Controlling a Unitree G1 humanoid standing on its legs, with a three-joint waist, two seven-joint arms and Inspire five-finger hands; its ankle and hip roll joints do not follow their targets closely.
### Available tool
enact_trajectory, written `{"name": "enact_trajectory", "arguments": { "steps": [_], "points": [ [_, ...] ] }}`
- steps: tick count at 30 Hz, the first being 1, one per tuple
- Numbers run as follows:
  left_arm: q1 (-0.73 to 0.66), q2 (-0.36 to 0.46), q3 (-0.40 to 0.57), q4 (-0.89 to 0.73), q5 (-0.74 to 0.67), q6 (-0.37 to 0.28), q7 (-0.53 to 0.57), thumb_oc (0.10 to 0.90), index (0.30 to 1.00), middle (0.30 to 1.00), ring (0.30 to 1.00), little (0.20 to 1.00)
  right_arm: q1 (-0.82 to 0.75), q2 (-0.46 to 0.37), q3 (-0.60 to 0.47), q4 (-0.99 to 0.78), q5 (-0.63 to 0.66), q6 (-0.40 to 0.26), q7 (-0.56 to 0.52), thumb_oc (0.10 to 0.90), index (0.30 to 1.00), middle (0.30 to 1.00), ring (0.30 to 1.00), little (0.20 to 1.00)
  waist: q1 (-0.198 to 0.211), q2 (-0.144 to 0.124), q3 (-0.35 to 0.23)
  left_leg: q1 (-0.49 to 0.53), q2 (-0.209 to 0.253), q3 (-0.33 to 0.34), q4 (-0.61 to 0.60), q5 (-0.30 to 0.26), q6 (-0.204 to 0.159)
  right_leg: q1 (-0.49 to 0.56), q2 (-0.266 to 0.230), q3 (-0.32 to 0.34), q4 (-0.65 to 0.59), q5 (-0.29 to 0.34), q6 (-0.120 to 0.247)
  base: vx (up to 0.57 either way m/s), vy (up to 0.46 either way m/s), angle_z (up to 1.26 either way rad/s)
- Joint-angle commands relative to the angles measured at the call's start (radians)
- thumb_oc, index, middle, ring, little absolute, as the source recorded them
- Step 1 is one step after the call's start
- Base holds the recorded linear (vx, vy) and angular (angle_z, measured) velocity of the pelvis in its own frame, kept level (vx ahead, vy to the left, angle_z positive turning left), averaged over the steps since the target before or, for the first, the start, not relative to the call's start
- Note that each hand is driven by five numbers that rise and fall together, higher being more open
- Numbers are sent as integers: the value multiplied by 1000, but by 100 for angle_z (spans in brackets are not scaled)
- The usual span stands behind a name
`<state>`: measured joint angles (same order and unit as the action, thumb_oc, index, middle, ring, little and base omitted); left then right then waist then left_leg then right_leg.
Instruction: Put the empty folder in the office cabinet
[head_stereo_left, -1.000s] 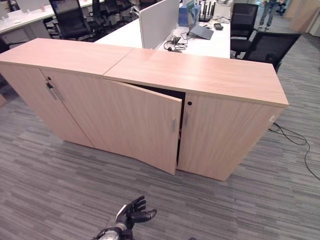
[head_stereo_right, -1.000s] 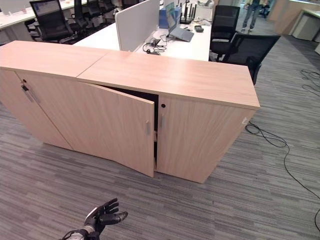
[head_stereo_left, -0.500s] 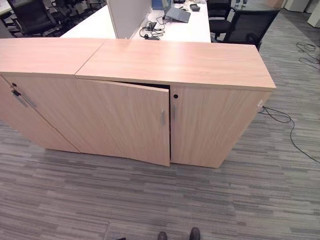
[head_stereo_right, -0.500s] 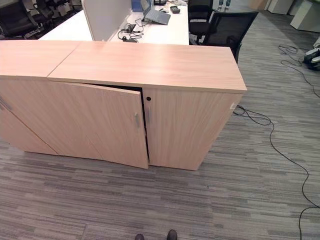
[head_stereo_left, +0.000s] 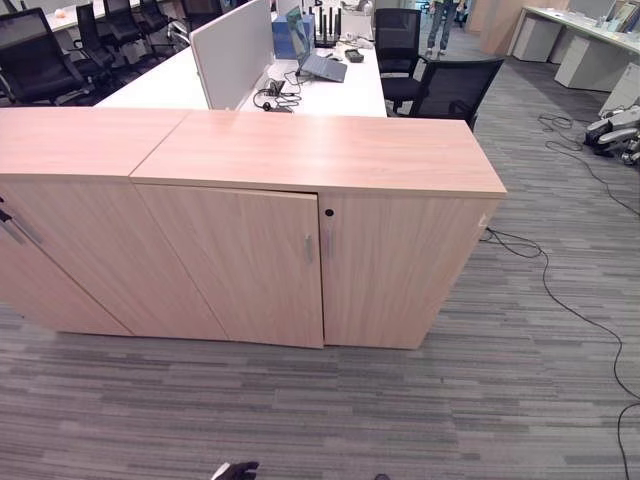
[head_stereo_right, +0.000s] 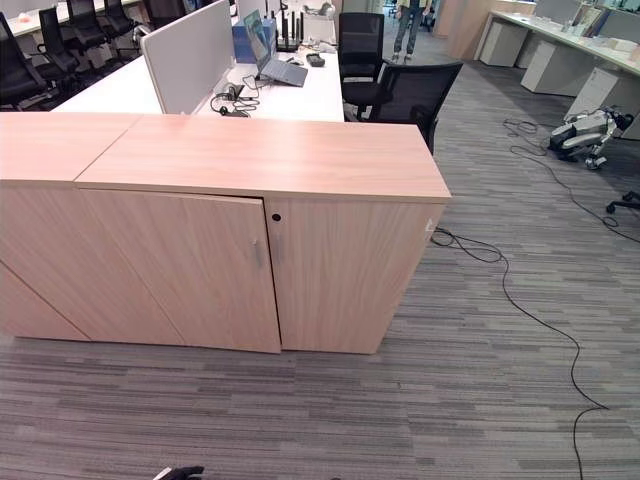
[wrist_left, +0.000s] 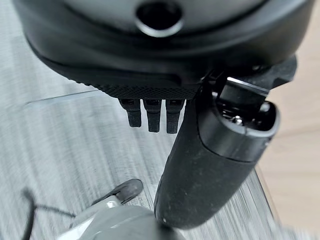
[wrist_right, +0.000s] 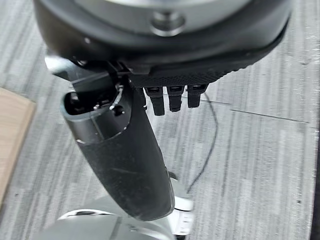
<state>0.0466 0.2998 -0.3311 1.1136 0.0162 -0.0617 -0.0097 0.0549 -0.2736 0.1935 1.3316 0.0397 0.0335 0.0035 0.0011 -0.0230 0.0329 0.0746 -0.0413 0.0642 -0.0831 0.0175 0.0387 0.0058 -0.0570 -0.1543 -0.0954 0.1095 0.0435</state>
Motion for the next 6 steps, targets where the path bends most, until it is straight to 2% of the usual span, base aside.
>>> {"name": "enact_trajectory", "arguments": {
  "steps": [1,6],
  "points": [
    [-74,-33,24,35,54,-44,-1,800,900,900,900,900,-54,-41,38,19,-13,-6,-19,800,900,900,900,900,-14,16,-1,-18,-16,-30,-4,-86,-15,63,18,-23,8,-148,37,26,43,-20],
    [-54,-46,41,79,58,-36,-1,800,900,900,900,900,-49,-36,46,18,-22,-5,-21,800,900,900,900,900,-14,19,-3,-9,-17,-27,-4,-92,-12,69,17,-13,8,-149,40,16,36,-6]
  ]
}}
